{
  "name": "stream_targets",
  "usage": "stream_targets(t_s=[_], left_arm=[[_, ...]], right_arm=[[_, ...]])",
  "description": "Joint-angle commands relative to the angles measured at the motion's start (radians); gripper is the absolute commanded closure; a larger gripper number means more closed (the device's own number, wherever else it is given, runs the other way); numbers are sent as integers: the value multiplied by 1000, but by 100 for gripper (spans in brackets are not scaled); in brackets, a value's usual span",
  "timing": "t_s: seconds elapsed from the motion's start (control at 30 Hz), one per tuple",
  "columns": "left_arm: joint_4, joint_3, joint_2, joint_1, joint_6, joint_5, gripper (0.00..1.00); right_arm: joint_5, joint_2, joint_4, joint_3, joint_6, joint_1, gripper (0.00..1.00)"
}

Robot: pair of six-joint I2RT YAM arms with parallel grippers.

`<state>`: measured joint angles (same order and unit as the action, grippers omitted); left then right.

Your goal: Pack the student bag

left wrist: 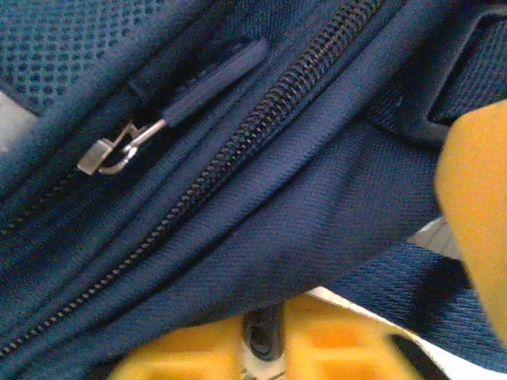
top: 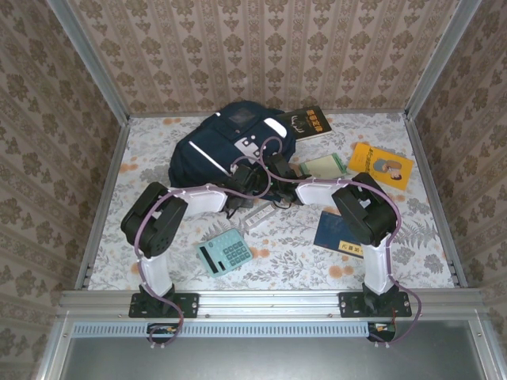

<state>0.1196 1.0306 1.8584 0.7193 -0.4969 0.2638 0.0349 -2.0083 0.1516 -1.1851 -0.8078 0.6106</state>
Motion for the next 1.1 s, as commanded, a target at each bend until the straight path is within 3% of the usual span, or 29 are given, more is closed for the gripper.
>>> stream_targets(t_s=[0.0, 0.13, 0.3, 0.5, 1.07], left_arm=[[17, 2, 32, 2, 14, 9, 100], [9, -19, -5, 3, 14, -3, 100], [19, -57, -84, 6, 14, 12, 100], [62, -129, -207, -24, 4, 29, 100], [176, -371, -620, -271, -59, 52, 100]], right_arm=[[16, -13, -9, -16, 7, 0, 63], [27, -18, -1, -15, 4, -10, 75], [18, -6, -4, -7, 7, -21, 99], [-16, 34, -1, 24, 12, -41, 100], [-64, 132, -13, 82, 50, -115, 100]])
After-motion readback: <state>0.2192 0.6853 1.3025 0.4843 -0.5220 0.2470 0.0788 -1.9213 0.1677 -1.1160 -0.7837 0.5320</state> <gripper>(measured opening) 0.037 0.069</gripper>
